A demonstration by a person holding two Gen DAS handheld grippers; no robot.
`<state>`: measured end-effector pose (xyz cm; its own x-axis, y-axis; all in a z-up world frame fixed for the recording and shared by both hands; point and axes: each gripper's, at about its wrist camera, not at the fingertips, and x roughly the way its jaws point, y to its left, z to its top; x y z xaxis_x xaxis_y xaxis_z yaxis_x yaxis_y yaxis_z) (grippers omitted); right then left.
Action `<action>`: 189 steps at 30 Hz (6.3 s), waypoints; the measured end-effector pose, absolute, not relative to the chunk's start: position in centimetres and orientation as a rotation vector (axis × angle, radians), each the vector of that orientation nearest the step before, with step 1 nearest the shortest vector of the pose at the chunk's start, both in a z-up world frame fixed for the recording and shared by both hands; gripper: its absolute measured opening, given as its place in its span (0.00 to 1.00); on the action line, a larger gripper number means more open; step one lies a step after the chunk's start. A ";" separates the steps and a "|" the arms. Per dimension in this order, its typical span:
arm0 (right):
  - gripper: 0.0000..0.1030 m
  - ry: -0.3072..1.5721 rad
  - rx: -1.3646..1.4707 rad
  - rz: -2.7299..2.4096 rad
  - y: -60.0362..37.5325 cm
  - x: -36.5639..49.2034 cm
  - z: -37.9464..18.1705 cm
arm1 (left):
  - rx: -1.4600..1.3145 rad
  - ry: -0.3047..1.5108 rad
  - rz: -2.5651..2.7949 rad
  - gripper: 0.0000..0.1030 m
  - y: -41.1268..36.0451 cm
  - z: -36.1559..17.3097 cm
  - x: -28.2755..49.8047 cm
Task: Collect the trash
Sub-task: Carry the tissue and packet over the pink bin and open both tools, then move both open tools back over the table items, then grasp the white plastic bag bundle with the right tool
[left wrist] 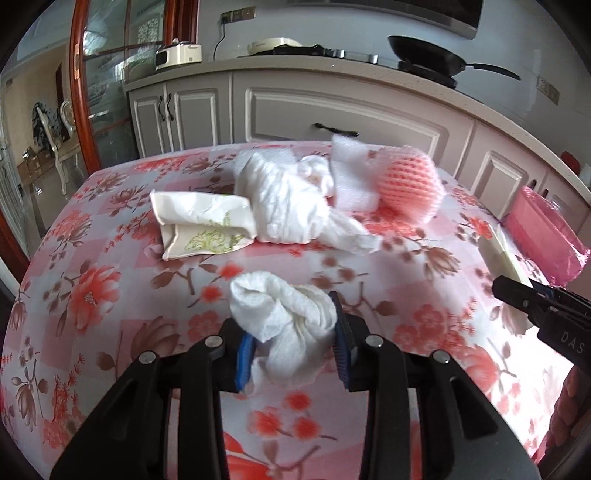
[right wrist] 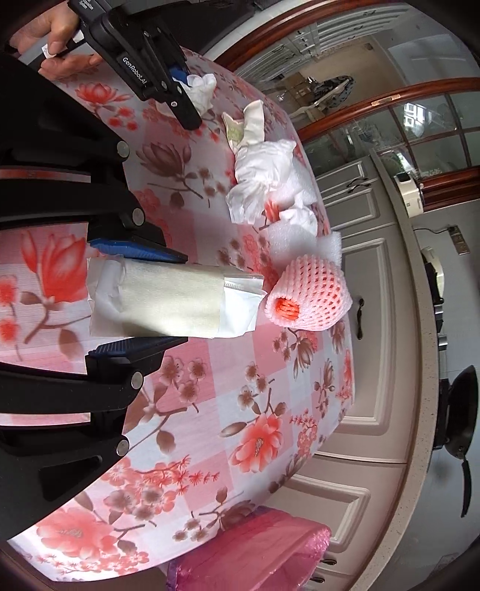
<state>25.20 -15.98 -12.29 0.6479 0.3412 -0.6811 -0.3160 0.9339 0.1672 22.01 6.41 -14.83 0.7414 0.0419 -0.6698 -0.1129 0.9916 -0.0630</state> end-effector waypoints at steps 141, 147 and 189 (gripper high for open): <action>0.73 0.612 -0.062 0.564 -9.5 29.1 -10.4 | -0.108 0.509 0.257 0.95 14.3 -11.7 20.1; 0.73 0.670 -0.076 0.625 -6.0 32.5 -11.5 | -0.175 0.542 0.346 0.95 16.9 -13.0 21.1; 0.38 0.822 -0.180 0.739 1.8 37.5 -14.1 | -0.242 0.636 0.384 0.95 19.4 -13.5 23.8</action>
